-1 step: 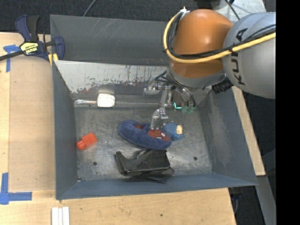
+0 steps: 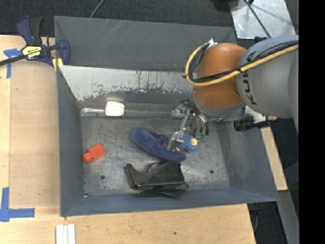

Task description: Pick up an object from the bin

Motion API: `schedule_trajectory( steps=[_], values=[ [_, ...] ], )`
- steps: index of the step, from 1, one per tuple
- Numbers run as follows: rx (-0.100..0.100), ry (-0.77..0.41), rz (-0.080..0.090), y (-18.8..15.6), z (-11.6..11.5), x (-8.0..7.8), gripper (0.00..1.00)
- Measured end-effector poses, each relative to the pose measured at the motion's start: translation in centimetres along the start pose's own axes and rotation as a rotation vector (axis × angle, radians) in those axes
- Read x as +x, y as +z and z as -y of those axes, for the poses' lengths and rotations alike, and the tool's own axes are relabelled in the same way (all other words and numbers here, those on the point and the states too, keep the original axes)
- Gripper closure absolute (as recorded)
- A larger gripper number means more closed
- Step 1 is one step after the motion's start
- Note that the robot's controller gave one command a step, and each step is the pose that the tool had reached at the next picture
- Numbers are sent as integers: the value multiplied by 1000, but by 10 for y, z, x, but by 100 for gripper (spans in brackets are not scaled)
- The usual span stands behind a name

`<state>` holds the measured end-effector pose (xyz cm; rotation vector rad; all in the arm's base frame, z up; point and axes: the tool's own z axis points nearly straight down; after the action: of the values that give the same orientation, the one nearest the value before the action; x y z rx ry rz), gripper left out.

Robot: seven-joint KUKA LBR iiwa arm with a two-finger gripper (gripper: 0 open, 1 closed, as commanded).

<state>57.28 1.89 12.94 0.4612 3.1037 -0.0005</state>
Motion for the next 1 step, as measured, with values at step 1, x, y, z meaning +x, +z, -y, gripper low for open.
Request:
schedule_trajectory(
  steps=[1],
  values=[
    [-5, -194, 27, 36, -15, 1, 0]
  ],
)
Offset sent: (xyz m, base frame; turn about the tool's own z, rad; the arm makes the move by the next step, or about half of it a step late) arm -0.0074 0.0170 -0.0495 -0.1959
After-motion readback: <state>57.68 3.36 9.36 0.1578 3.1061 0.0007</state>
